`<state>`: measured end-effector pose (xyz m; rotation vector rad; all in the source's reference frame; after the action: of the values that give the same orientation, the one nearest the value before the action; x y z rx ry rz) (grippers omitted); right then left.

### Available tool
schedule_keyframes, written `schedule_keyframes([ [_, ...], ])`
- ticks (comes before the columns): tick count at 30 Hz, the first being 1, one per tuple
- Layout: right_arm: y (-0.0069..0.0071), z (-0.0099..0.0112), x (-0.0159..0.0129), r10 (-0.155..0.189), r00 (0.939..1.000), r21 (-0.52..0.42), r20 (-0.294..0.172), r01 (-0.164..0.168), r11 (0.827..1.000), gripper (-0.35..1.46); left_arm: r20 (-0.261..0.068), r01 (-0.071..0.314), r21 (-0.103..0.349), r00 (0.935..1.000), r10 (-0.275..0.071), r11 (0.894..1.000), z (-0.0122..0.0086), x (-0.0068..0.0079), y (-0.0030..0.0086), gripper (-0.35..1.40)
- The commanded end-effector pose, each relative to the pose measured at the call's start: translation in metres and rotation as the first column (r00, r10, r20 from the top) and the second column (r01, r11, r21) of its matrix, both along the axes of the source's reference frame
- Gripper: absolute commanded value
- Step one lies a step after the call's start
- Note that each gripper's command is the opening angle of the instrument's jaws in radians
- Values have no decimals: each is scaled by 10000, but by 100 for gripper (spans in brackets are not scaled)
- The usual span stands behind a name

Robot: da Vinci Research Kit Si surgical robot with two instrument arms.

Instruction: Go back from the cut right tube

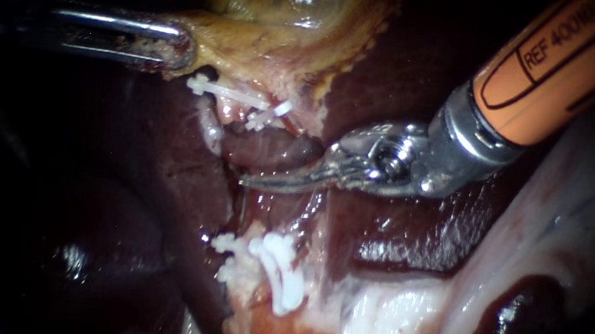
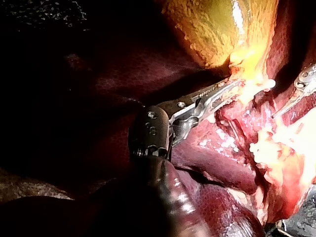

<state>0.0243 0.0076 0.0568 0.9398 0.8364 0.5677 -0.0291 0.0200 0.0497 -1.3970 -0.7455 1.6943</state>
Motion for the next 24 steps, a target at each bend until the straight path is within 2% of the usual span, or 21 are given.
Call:
schedule_keyframes([
  [1, 0, 2, 0, 33, 10000, 27, -38, -33, 10000, -35, -1, 1, -1, 10000, -1, 10000, 1, 0, 0, -35],
  [2, 0, 3, 0, 91, 9999, 97, -83, -91, 9999, -35, -1, 1, -1, 10000, -1, 10000, 1, 0, 0, -35],
  [3, 0, 4, -1, 165, 9996, 145, -235, -162, 9998, 0, 0, 1, -1, 10000, -1, 10000, 1, 0, 0, -35],
  [4, 0, 5, -1, 315, 9988, 158, -363, -310, 9994, 44, 0, 0, -1, 10000, 0, 10000, 1, 0, 0, -35],
  [5, 0, 5, -1, 469, 9982, 113, -371, -465, 9989, 78, 2, -2, -1, 10000, 2, 10000, 1, 0, 0, -35],
  [7, 1, 5, 1, 885, 9956, -42, -323, -886, 9961, 125, 3, -4, -1, 10000, 4, 10000, 1, 0, 0, -35],
  [8, 1, 5, 2, 1160, 9930, -177, -237, -1164, 9930, 133, 3, -4, -2, 10000, 4, 10000, 2, 0, 0, -35],
  [10, 1, 6, 4, 1378, 9903, -254, -154, -1381, 9901, 141, 3, -4, -3, 10000, 4, 10000, 2, 0, 0, -35],
  [14, 0, 7, 2, 1367, 9904, -415, -215, -1375, 9896, 141, 3, -5, -3, 10000, 5, 10000, 2, 0, 0, -35],
  [16, -2, 8, 0, 900, 9956, -1344, -242, -924, 9866, 141, 4, -6, -3, 10000, 6, 10000, 2, 0, 0, -35],
  [17, -2, 8, -1, 694, 9975, -1912, -139, -708, 9790, 141, 4, -6, -3, 10000, 6, 10000, 2, 0, 0, -35],
  [19, -3, 6, -6, 287, 9987, -2978, 421, -149, 9545, 143, 4, -6, -4, 10000, 6, 10000, 2, 0, 0, -35],
  [22, -6, 2, -19, -159, 9932, -3993, 1151, 609, 9148, 143, 4, -7, -5, 10000, 7, 10000, 2, 1, 0, -35],
  [24, -8, -1, -31, -334, 9861, -4557, 1630, 1053, 8839, 143, 4, -8, -6, 10000, 8, 10000, 2, 1, 0, -35],
])
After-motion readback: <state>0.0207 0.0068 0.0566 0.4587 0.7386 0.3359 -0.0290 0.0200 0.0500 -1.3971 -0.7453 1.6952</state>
